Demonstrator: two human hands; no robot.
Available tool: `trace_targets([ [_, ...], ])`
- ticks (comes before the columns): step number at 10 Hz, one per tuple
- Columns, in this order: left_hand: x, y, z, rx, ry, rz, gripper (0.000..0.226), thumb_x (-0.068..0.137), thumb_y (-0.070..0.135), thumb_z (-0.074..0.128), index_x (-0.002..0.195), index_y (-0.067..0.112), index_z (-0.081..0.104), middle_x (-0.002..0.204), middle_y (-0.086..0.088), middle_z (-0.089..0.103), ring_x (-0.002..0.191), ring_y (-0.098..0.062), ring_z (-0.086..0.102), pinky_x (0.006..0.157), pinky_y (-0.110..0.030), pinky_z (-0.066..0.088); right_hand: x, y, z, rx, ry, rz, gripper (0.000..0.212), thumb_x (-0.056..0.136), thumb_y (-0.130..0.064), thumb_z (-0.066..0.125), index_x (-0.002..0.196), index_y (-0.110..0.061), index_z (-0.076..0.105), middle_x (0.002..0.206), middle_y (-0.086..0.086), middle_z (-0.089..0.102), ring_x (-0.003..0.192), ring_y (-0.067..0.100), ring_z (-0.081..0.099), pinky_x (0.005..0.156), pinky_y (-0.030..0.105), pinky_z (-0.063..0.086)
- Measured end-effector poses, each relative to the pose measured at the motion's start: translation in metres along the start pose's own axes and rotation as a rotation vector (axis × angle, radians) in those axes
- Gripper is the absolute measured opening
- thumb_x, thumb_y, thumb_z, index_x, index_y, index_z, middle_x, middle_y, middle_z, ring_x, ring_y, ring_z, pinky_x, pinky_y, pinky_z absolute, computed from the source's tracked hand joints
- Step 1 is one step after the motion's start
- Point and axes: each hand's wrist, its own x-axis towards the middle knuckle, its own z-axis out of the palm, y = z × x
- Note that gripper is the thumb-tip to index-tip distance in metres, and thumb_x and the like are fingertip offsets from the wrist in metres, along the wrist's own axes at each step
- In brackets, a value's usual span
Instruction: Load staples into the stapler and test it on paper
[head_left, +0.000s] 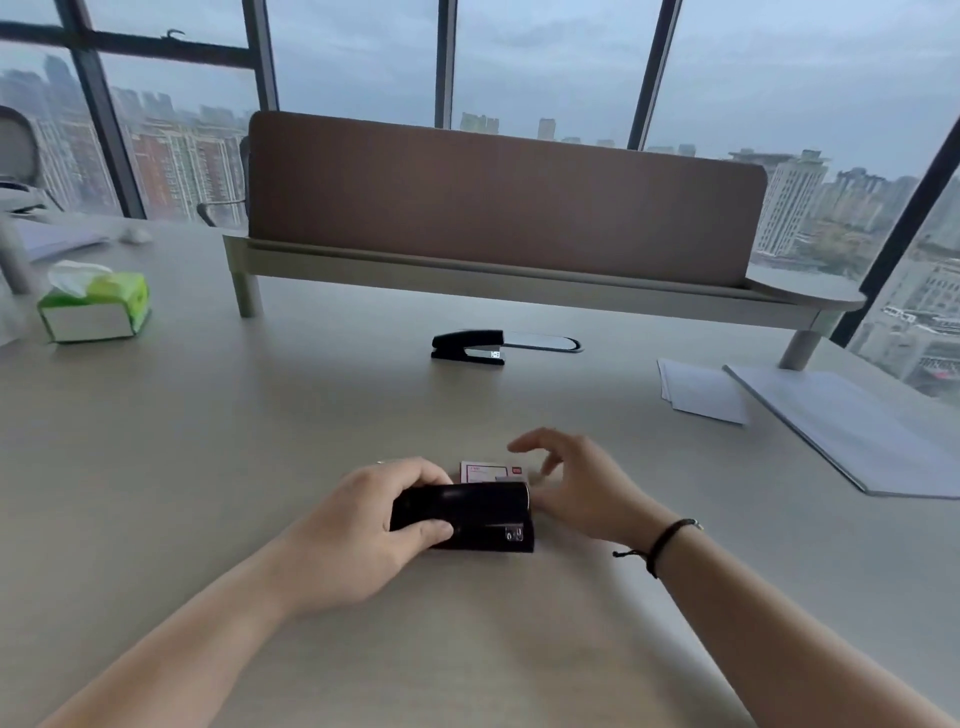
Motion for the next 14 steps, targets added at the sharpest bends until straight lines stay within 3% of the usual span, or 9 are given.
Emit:
trace_targets([
  [1,0.017,-0.006,-0.007,-0.012,0.013,-0.006,0.013,0.088,0.021,0.071,0.097,0.031,0.066,0.066,0.032,0.058,0.057,0.005,0.05,0.056,-0.009,0.037,0.012,0.002,0.008,-0.001,-0.044,-0.052,0.029,0.074,-0.033,0.072,0.102,-0.035,0.068,0.075,-0.014,0.06,0.071,0.008,0.057,0.075,0.028,0.051],
  [2,0.038,-0.014,-0.013,-0.03,0.025,-0.007,0.012,0.088,0.022,0.071,0.096,0.03,0.067,0.07,0.022,0.064,0.057,0.002,0.05,0.057,-0.012,0.038,0.02,0.007,0.009,0.019,-0.043,-0.12,0.021,0.076,-0.029,0.075,0.09,-0.04,0.064,0.075,-0.013,0.058,0.065,0.006,0.05,0.07,0.026,0.047],
  [4,0.108,-0.044,-0.012,0.016,0.074,-0.013,0.012,0.089,0.023,0.07,0.099,0.028,0.068,0.078,0.016,0.065,0.065,0.008,0.055,0.06,-0.006,0.037,0.055,0.038,-0.002,0.016,0.096,-0.062,0.026,0.083,-0.027,0.071,0.106,-0.037,0.065,0.098,-0.017,0.062,0.081,0.0,0.056,0.072,0.02,0.041],
  [5,0.148,-0.061,-0.006,0.038,0.098,-0.01,0.015,0.091,0.02,0.068,0.104,0.025,0.065,0.089,0.015,0.065,0.072,0.011,0.055,0.061,-0.005,0.036,0.086,0.06,-0.011,0.036,0.202,0.05,0.028,0.085,-0.025,0.071,0.111,-0.033,0.067,0.102,-0.013,0.064,0.083,0.01,0.057,0.072,0.021,0.039],
  [6,0.184,-0.076,0.003,0.072,0.117,-0.012,0.016,0.092,0.02,0.067,0.107,0.025,0.062,0.095,0.01,0.062,0.077,0.003,0.053,0.063,-0.008,0.034,0.118,0.083,-0.018,-0.01,0.252,0.085,0.031,0.086,-0.025,0.07,0.116,-0.03,0.068,0.115,-0.004,0.066,0.095,0.016,0.06,0.081,0.023,0.04],
  [9,0.268,-0.105,0.017,0.205,0.167,-0.012,0.032,0.09,0.026,0.069,0.121,0.019,0.063,0.135,0.003,0.048,0.126,-0.025,0.04,0.108,-0.038,0.035,0.198,0.129,-0.035,-0.162,0.277,0.095,0.031,0.088,-0.021,0.066,0.119,-0.021,0.068,0.123,0.008,0.067,0.113,0.031,0.059,0.093,0.029,0.041],
  [11,0.285,-0.12,0.018,0.243,0.19,0.0,0.028,0.089,0.033,0.068,0.117,0.027,0.066,0.151,0.007,0.034,0.141,-0.021,0.024,0.115,-0.045,0.025,0.217,0.144,-0.035,-0.174,0.287,0.13,0.027,0.09,-0.029,0.062,0.117,-0.034,0.068,0.128,-0.001,0.067,0.119,0.027,0.057,0.098,0.037,0.047],
  [13,0.28,-0.121,0.023,0.152,0.296,0.075,0.039,0.086,0.028,0.072,0.124,0.032,0.062,0.143,0.009,0.045,0.136,-0.021,0.031,0.111,-0.048,0.033,0.214,0.143,-0.034,-0.206,0.307,0.113,0.037,0.09,-0.026,0.059,0.126,-0.035,0.062,0.137,-0.004,0.06,0.121,0.025,0.054,0.102,0.04,0.044],
  [14,0.273,-0.118,0.027,0.24,0.333,0.093,0.048,0.085,0.027,0.072,0.129,0.032,0.054,0.139,0.009,0.048,0.134,-0.023,0.036,0.107,-0.045,0.037,0.208,0.14,-0.034,-0.189,0.34,0.12,0.045,0.089,-0.025,0.061,0.134,-0.031,0.056,0.141,0.0,0.055,0.123,0.027,0.055,0.105,0.041,0.043],
])
